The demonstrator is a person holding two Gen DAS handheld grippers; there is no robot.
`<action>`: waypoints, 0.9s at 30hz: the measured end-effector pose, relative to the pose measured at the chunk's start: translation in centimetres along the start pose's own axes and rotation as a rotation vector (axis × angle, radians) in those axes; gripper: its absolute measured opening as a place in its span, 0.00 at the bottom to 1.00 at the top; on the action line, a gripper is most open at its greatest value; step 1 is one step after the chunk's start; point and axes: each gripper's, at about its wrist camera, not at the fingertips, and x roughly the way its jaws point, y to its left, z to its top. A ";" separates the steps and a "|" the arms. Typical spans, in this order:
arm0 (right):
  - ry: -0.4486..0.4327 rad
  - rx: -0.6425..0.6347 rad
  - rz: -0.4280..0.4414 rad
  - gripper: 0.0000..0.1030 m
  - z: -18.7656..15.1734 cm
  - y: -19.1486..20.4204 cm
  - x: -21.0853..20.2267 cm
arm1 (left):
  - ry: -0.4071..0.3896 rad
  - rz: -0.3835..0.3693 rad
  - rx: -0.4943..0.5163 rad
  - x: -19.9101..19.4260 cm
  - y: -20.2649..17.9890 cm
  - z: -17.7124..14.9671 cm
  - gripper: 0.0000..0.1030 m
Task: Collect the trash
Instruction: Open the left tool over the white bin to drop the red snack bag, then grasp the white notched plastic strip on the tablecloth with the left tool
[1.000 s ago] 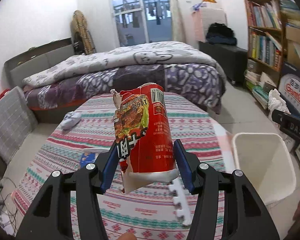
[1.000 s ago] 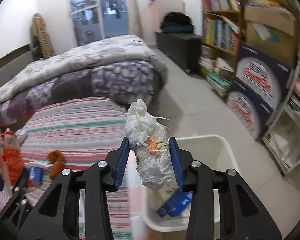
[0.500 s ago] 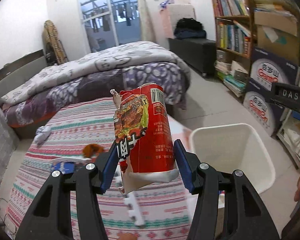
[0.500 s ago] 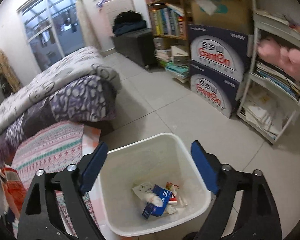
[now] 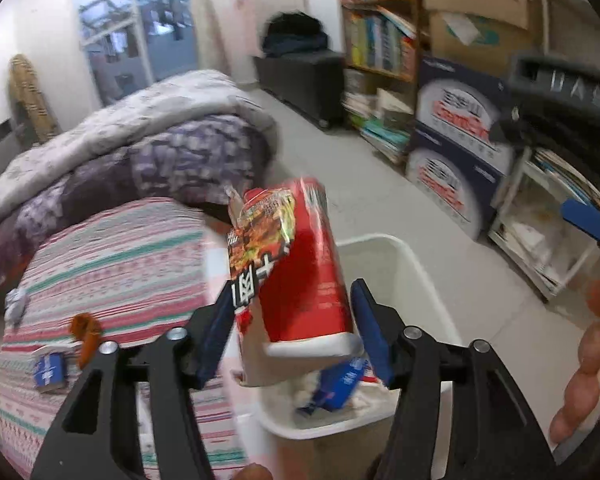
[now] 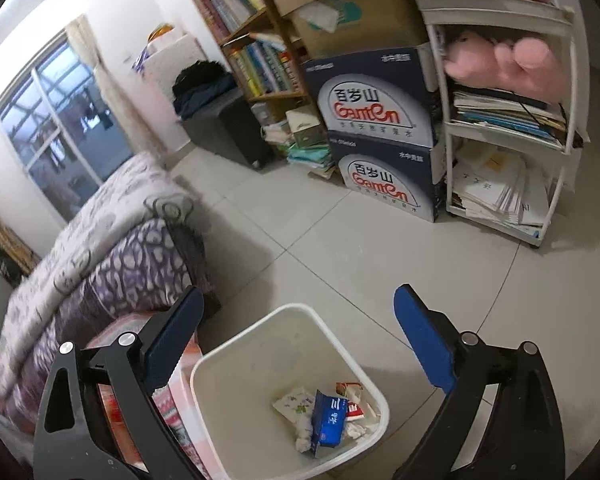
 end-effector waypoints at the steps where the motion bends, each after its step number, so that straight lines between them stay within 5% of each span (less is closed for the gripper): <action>1: -0.003 0.010 0.001 0.89 0.2 -0.2 0.0 | 0.008 -0.009 0.005 0.3 -0.4 0.2 0.73; 7: 0.003 0.049 0.018 0.91 0.6 -0.8 0.0 | 0.047 -0.034 -0.023 0.9 -0.6 -0.4 0.77; 12: 0.049 -0.003 0.040 0.93 -0.1 0.5 0.6 | 0.094 0.030 -0.083 1.5 2.2 -2.0 0.81; 20: 0.126 -0.097 0.058 0.93 -2.0 3.3 1.6 | 0.209 0.232 -0.235 3.6 10.2 -6.2 0.81; 27: 0.174 -0.192 0.071 0.93 -3.8 5.9 2.1 | 0.301 0.296 -0.318 5.0 15.2 -9.0 0.81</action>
